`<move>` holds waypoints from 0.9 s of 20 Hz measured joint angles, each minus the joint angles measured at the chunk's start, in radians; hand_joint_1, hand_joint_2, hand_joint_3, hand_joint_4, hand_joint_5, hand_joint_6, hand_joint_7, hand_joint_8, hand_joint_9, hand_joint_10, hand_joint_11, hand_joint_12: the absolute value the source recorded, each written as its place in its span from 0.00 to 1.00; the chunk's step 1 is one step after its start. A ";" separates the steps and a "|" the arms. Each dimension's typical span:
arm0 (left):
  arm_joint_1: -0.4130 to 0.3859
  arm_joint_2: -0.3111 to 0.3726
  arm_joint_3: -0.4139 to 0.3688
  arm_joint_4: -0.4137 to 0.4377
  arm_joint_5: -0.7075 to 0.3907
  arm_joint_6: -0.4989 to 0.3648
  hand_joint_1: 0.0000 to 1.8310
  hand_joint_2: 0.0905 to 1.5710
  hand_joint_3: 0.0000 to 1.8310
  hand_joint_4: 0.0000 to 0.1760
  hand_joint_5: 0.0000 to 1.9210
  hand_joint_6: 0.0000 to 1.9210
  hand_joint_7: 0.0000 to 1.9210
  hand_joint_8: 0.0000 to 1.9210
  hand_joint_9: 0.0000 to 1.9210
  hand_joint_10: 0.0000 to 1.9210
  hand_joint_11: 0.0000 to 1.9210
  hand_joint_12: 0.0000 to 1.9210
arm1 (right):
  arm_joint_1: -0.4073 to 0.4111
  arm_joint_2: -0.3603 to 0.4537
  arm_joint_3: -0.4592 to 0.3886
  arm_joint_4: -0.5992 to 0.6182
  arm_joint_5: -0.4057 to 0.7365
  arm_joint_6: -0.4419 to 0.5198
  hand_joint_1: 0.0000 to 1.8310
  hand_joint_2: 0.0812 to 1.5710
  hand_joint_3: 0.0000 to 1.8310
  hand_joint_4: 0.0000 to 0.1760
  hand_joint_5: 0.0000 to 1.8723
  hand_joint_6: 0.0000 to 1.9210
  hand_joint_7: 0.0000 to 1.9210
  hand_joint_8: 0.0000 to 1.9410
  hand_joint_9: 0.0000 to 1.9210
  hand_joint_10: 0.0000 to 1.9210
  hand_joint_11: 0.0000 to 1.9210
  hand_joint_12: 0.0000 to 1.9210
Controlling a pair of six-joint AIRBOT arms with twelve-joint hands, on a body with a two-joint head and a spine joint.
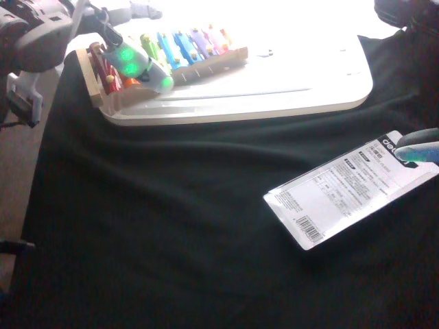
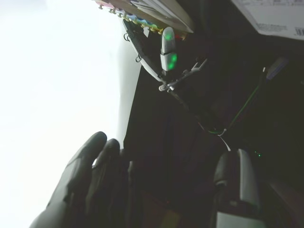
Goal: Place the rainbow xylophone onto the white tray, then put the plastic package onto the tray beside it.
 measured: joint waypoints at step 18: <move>-0.013 0.267 -0.311 0.111 -0.257 -0.001 0.36 0.38 0.00 0.95 0.00 0.00 0.00 0.00 0.00 0.00 0.00 0.00 | 0.000 0.005 0.000 -0.006 -0.008 0.002 0.68 0.51 0.01 0.00 0.11 0.00 0.12 0.00 0.13 0.00 0.04 0.26</move>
